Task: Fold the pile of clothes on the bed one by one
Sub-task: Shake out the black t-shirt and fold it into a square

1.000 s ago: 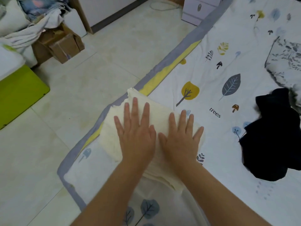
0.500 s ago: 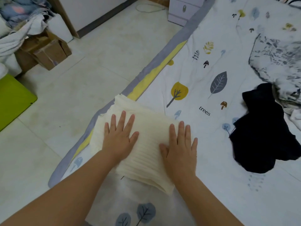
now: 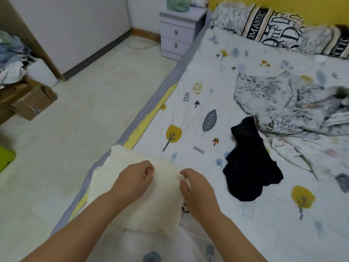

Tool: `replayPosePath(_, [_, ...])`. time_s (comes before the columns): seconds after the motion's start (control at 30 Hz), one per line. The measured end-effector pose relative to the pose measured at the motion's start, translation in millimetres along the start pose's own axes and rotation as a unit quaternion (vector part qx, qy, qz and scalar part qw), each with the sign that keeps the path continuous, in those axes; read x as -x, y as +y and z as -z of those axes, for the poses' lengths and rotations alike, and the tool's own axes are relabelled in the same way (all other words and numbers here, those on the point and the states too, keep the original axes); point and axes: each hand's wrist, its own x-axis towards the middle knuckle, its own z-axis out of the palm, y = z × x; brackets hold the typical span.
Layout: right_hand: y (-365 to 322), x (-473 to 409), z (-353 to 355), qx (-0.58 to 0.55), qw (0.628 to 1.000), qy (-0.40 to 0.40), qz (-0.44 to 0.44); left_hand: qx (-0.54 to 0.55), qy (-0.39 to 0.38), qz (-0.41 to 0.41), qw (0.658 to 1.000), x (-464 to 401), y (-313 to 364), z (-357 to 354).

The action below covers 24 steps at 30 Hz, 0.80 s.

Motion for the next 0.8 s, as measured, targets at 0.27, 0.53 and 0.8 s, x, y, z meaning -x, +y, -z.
replayPosePath(0.27, [35, 46, 73, 0.062, 0.994, -0.083, -0.036, -0.031, -0.067, -0.106, 0.992, 12, 88, 3])
replayPosePath(0.53, [104, 89, 153, 0.1, 0.989, -0.065, -0.09, -0.06, -0.124, -0.148, 0.979, 11, 184, -23])
replayPosePath(0.8, [201, 112, 232, 0.121, 0.981, -0.069, -0.134, -0.063, -0.144, -0.149, 0.976, -1, 287, -92])
